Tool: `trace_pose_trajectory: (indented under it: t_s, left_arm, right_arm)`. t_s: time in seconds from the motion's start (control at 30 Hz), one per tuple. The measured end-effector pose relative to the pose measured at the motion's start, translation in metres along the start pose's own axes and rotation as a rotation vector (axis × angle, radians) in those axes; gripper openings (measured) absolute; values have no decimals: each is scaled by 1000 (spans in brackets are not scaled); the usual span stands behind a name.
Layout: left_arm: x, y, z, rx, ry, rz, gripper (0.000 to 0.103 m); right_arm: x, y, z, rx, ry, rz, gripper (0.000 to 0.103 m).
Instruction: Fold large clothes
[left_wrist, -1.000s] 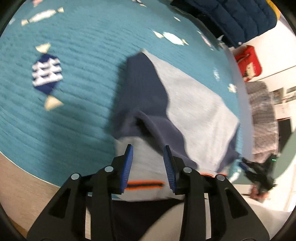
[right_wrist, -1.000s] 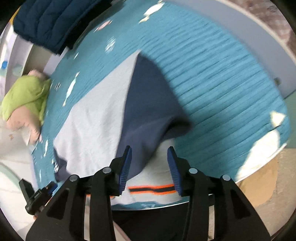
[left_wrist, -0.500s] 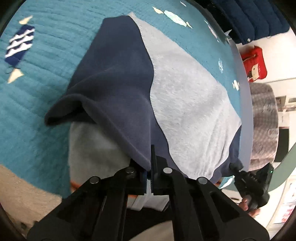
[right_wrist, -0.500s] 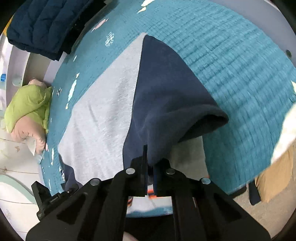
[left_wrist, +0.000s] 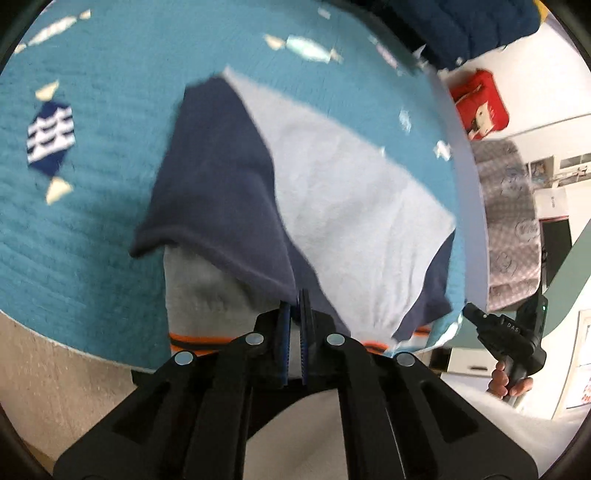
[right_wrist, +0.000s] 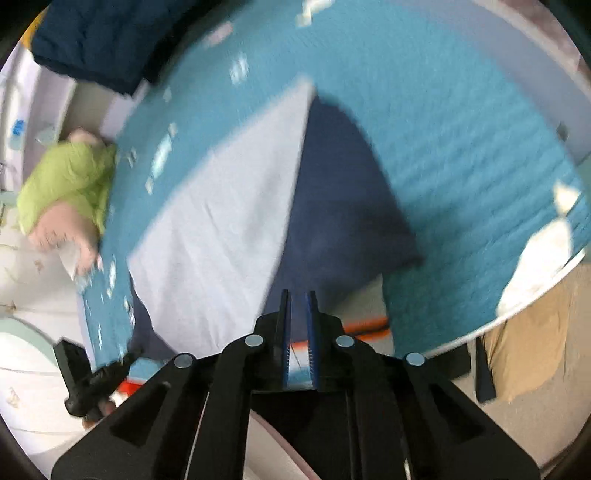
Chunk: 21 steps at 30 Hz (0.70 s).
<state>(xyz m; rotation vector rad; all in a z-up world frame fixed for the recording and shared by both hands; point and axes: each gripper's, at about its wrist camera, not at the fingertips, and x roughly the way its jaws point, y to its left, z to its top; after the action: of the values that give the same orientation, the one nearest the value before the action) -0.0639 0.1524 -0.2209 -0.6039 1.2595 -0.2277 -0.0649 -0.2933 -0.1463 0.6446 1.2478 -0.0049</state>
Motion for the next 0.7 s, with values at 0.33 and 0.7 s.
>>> trace_pose_trajectory:
  t_s: [0.33,0.7]
  left_arm:
    - [-7,-3,8,-1,-21,65,3]
    - [-54,-29,22,124,-103,151,3]
  right_arm:
    - [65,-16,-20,-22,124,-226,3]
    - [21,-11,-1,0,29,-261,5]
